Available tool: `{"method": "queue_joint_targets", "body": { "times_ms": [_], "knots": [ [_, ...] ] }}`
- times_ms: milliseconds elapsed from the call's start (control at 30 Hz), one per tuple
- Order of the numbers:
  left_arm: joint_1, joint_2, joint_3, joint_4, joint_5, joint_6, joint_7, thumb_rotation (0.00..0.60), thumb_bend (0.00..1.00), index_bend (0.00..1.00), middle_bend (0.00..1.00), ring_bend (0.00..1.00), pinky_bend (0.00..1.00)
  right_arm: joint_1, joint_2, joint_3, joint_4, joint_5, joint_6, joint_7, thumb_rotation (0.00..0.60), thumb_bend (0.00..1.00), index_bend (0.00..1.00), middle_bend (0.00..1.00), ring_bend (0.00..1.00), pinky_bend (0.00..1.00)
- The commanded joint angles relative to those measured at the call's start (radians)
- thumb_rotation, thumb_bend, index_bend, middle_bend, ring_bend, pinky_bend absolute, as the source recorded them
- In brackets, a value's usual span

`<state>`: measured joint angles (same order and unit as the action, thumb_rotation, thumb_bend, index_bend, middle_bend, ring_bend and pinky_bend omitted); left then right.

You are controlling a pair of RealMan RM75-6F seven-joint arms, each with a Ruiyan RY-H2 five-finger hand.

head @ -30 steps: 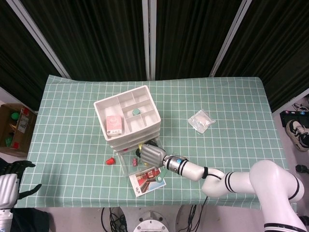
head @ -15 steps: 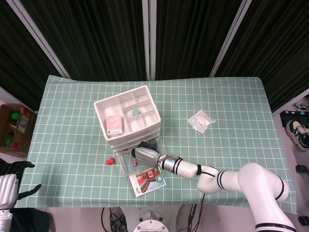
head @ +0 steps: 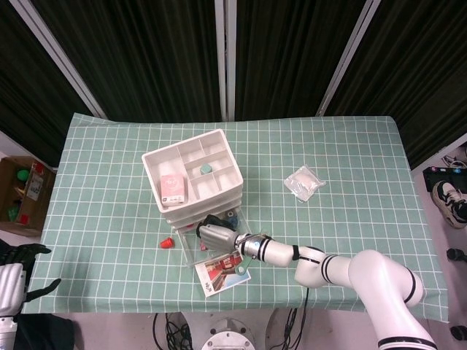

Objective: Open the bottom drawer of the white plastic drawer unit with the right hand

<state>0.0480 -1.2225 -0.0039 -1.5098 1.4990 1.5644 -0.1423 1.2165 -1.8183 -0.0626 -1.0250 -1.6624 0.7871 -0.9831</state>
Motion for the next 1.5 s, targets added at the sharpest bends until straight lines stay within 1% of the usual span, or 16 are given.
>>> {"method": "queue_joint_targets", "body": {
  "times_ms": [33, 200, 300, 533, 667, 800, 900, 933, 1033, 1300, 1500],
  "knots": [
    [0.0, 0.002, 0.0, 0.0, 0.001, 0.0, -0.003, 0.6, 0.05, 0.35, 0.29, 0.22, 0.21, -0.007, -0.009, 0.0, 0.017, -0.012, 0.006, 0.011, 0.6, 0.28, 0.29, 0.89, 0.97, 1.0],
    [-0.001, 0.007, 0.0, -0.004, 0.003, -0.003, -0.007, 0.6, 0.05, 0.35, 0.29, 0.22, 0.21, -0.025, -0.021, 0.004, 0.046, -0.023, 0.019, 0.044, 0.6, 0.28, 0.29, 0.89, 0.97, 1.0],
    [-0.002, 0.01, -0.001, -0.008, 0.004, -0.004, -0.009, 0.6, 0.04, 0.35, 0.29, 0.22, 0.21, -0.032, -0.03, 0.009, 0.064, -0.025, 0.022, 0.061, 0.6, 0.28, 0.3, 0.9, 0.97, 1.0],
    [0.0, 0.015, -0.001, -0.016, 0.005, 0.0, -0.006, 0.6, 0.04, 0.35, 0.29, 0.22, 0.21, -0.038, -0.058, 0.02, 0.112, -0.038, 0.03, 0.116, 0.6, 0.28, 0.44, 0.9, 0.97, 1.0],
    [0.002, 0.016, -0.001, -0.018, 0.005, 0.003, -0.008, 0.6, 0.04, 0.35, 0.29, 0.22, 0.21, -0.042, -0.076, 0.023, 0.141, -0.05, 0.041, 0.141, 0.6, 0.28, 0.49, 0.91, 0.97, 1.0],
    [0.003, 0.018, -0.002, -0.018, 0.005, 0.004, -0.011, 0.6, 0.04, 0.35, 0.29, 0.22, 0.21, -0.043, -0.089, 0.022, 0.163, -0.064, 0.051, 0.164, 0.6, 0.32, 0.52, 0.91, 0.97, 1.0],
    [0.004, 0.018, -0.002, -0.017, 0.005, 0.005, -0.013, 0.6, 0.04, 0.35, 0.29, 0.22, 0.21, -0.047, -0.091, 0.021, 0.166, -0.072, 0.061, 0.185, 0.6, 0.4, 0.59, 0.91, 0.98, 1.0],
    [0.004, 0.019, -0.002, -0.016, 0.005, 0.004, -0.013, 0.6, 0.05, 0.35, 0.29, 0.22, 0.21, -0.048, -0.089, 0.02, 0.162, -0.075, 0.065, 0.193, 0.6, 0.44, 0.61, 0.91, 0.98, 1.0],
    [0.004, 0.019, -0.002, -0.015, 0.006, 0.003, -0.013, 0.6, 0.05, 0.35, 0.29, 0.22, 0.21, -0.052, -0.079, 0.018, 0.146, -0.089, 0.085, 0.209, 0.6, 0.47, 0.63, 0.91, 0.98, 1.0],
    [0.002, 0.023, -0.003, -0.022, 0.012, 0.006, -0.005, 0.6, 0.05, 0.35, 0.29, 0.22, 0.21, -0.082, -0.027, 0.028, 0.049, -0.108, 0.158, 0.237, 0.6, 0.48, 0.63, 0.91, 0.98, 1.0],
    [-0.001, 0.031, -0.002, -0.038, 0.02, 0.008, 0.012, 0.6, 0.04, 0.35, 0.29, 0.22, 0.21, -0.116, 0.041, 0.042, -0.06, -0.119, 0.226, 0.239, 0.6, 0.48, 0.63, 0.91, 0.98, 1.0]
  ]
}}
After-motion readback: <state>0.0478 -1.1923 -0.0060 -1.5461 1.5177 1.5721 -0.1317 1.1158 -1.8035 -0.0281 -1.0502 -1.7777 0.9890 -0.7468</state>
